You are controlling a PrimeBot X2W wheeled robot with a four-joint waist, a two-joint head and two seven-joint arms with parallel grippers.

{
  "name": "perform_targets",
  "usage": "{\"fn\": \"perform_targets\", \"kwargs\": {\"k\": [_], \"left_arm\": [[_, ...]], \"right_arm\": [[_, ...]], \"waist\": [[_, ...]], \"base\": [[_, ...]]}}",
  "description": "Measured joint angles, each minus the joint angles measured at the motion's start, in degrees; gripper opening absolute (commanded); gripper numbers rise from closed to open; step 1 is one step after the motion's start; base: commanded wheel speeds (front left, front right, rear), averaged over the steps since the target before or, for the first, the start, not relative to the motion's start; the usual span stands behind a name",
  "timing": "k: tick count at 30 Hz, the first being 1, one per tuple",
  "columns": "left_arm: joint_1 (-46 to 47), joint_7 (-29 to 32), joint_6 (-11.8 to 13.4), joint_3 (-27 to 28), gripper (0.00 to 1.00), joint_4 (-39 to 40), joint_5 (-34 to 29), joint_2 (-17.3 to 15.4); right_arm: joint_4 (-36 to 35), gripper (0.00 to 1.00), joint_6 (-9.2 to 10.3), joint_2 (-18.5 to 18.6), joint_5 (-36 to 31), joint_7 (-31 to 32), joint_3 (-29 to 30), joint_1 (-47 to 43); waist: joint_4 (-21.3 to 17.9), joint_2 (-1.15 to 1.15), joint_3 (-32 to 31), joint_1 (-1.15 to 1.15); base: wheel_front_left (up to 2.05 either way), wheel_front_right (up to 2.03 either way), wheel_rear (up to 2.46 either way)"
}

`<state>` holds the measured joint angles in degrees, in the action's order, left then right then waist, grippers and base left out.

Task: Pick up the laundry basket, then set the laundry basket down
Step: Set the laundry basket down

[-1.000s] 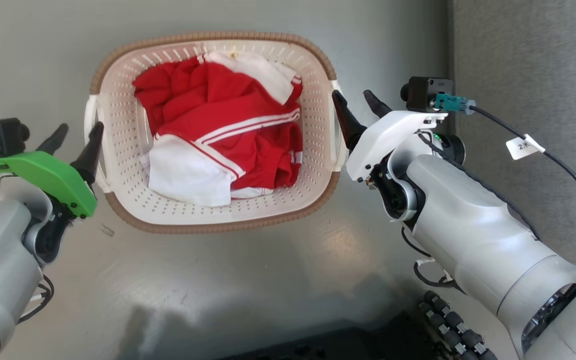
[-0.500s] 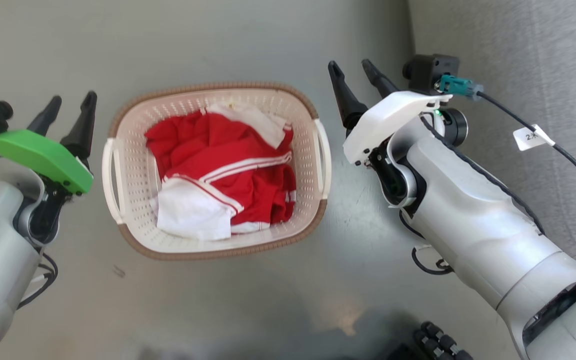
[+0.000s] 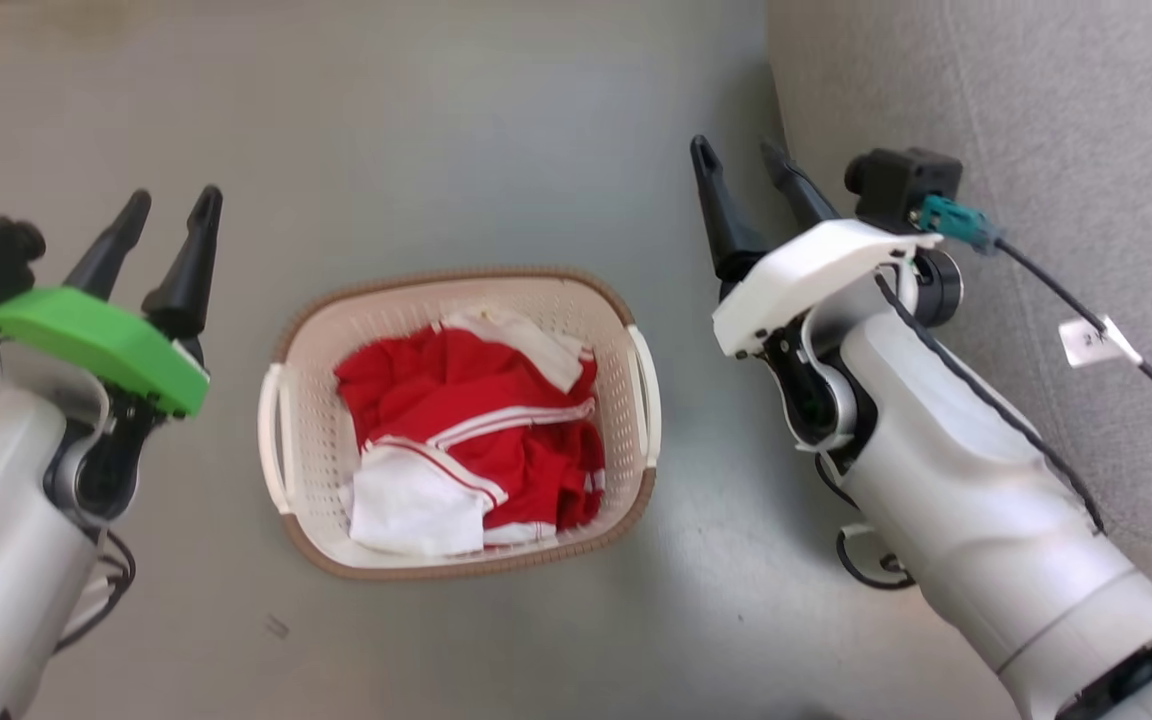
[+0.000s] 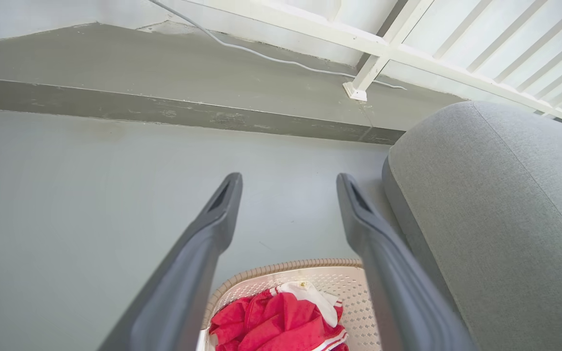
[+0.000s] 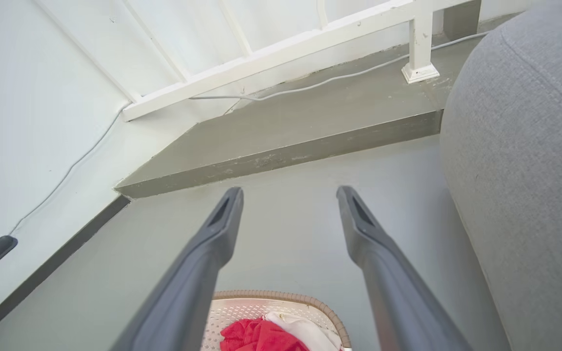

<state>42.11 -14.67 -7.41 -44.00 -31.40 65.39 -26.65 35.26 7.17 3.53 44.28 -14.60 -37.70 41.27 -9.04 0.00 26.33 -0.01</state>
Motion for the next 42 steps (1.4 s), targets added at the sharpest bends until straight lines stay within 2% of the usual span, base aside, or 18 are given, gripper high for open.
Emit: {"fn": "perform_targets", "kwargs": {"k": [10, 17, 28, 42], "left_arm": [[-8.2, 0.0, 0.0, 9.6, 1.00, 4.9, -7.1, 0.4], [-15.8, 0.0, 0.0, 16.4, 1.00, 8.4, -14.0, 1.6], [-29.0, 0.0, 1.4, 26.9, 1.00, 14.0, -20.0, 7.4], [-36.8, 0.0, 1.8, 32.4, 1.00, 19.1, -27.9, 10.6]], "right_arm": [[-7.3, 1.00, 0.00, 0.9, -9.0, 0.0, 7.5, -9.7], [-11.8, 1.00, -0.08, 1.3, -13.9, 0.0, 9.3, -16.3], [-15.8, 1.00, -0.05, 2.1, -17.9, 0.0, 13.3, -27.2], [-20.5, 1.00, -0.02, 1.9, -22.1, 0.0, 16.9, -32.7]], "waist": [[1.1, 0.00, -8.0, 0.00], [1.8, 0.00, -13.6, 0.00], [2.2, 0.00, -21.7, 0.00], [2.6, 0.00, -25.0, 0.00]], "base": [[0.00, 0.00, 0.00], [0.00, 0.00, 0.00], [0.00, 0.00, 0.00], [0.00, 0.00, 0.00]]}}
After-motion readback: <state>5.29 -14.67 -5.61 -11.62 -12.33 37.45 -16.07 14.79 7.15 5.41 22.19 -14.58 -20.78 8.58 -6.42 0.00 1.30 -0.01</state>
